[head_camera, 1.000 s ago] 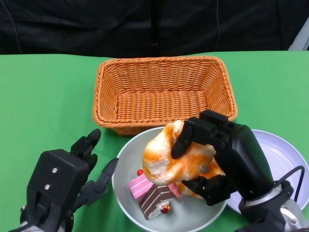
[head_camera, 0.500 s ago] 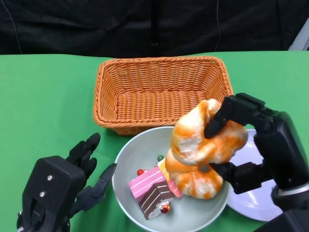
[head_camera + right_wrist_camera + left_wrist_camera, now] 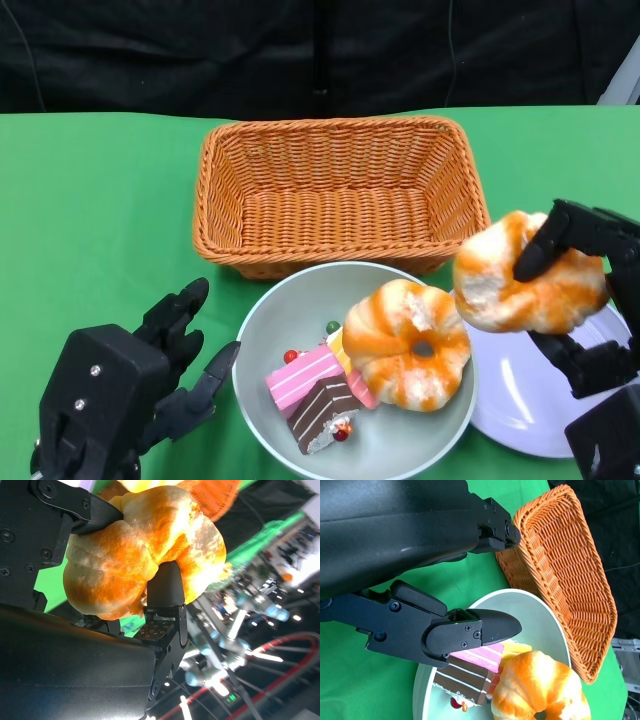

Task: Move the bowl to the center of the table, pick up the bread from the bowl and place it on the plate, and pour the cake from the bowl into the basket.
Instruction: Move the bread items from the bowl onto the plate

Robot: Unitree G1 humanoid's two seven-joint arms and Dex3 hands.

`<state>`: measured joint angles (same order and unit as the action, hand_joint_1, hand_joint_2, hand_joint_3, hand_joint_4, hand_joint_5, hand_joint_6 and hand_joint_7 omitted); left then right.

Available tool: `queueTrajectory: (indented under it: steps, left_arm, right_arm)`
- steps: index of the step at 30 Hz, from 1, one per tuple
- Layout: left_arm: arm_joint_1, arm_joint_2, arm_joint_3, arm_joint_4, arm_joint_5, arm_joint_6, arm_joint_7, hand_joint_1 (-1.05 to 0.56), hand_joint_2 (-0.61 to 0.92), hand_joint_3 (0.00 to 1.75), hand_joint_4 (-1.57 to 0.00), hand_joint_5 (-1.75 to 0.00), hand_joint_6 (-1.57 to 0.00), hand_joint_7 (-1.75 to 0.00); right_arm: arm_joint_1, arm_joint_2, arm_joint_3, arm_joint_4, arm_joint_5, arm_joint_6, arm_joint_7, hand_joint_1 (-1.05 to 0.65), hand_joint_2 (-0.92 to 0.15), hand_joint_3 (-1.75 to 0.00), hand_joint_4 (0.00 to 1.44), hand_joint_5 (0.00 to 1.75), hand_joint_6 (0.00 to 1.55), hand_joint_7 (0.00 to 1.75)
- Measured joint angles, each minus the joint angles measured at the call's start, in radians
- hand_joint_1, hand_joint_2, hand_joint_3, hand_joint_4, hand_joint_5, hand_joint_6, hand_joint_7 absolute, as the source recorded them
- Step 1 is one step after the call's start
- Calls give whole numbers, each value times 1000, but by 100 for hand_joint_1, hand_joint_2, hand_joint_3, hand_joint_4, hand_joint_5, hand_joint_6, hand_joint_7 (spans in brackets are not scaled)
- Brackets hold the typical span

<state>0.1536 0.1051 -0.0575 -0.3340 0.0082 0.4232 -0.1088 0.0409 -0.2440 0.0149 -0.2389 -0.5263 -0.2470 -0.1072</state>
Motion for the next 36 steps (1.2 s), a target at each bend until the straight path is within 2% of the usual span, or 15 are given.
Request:
queueTrajectory:
  steps: [6, 9, 12, 14, 15, 16, 17, 18, 20, 21, 23, 26, 32, 36]
  left_arm:
    - [33, 4, 2, -14, -16, 0, -14, -63, 92, 60, -12, -17, -15, 0]
    - [34, 8, 1, -20, -12, 0, -16, -63, 92, 61, -13, -18, -15, 0]
    - [34, 11, 1, -21, -10, 0, -16, -62, 92, 62, -13, -18, -15, 0]
    - [34, 12, 1, -22, -10, 0, -17, -61, 92, 62, -13, -18, -16, -1]
    - [34, 12, 1, -22, -10, 0, -17, -61, 92, 62, -13, -18, -16, -1]
    - [34, 12, 1, -22, -10, 0, -17, -61, 92, 62, -13, -18, -16, -1]
    - [34, 12, 1, -22, -10, 0, -18, -60, 92, 63, -13, -19, -15, 0]
    - [34, 13, 1, -23, -11, 0, -19, -60, 92, 63, -13, -19, -15, 0]
    - [34, 14, 3, -23, -14, 0, -20, -60, 92, 63, -13, -19, -16, -1]
    - [34, 14, 3, -23, -14, 0, -20, -60, 92, 63, -13, -19, -16, -1]
    - [34, 15, 3, -23, -14, 0, -20, -60, 92, 63, -13, -19, -16, 0]
    - [34, 21, 3, -24, -15, 0, -24, -60, 92, 63, -12, -19, -16, 0]
    - [35, 27, 5, -25, -18, 0, -29, -59, 92, 63, -11, -20, -16, 0]
    - [35, 27, 5, -25, -18, 1, -34, -59, 92, 63, -12, -20, -16, 0]
  right_arm:
    - [39, -8, -7, -16, -34, 127, 49, 7, -15, -158, 94, 175, 80, 158]
    - [41, -20, -5, -9, -50, 140, 53, 9, -18, -151, 93, 175, 80, 155]
    - [41, -31, 4, 9, -58, 159, 63, 7, -21, -147, 93, 172, 84, 144]
    - [40, -38, 9, 22, -59, 178, 85, 5, -27, -138, 90, 172, 94, 101]
    - [40, -42, 10, 28, -59, 188, 98, 4, -28, -137, 89, 173, 97, 93]
    - [39, -50, 14, 31, -62, 201, 115, -3, -39, -107, 81, 142, 89, 71]
    - [38, -61, 19, 32, -68, 217, 137, -10, -58, -67, 77, 107, 85, 43]
    - [37, -71, 25, 32, -75, 234, 158, -13, -67, -47, 77, 94, 87, 29]
    - [35, -87, 43, 28, -96, 284, 206, -29, -84, -17, 57, 58, 59, 6]
    - [34, -94, 53, 24, -111, 311, 232, -33, -88, -10, 51, 48, 49, 3]
    - [34, -114, 74, 18, -154, 352, 267, -47, -91, -6, 40, 35, 26, 1]
    - [35, -147, 105, 14, -241, 382, 280, -58, -92, -10, 35, 30, 15, 0]
    - [32, -181, 166, 19, -426, 427, 256, -75, -92, -19, 41, 33, 8, 0]
    - [32, -181, 184, 21, -502, 463, 238, -78, -92, -22, 47, 36, 7, 0]
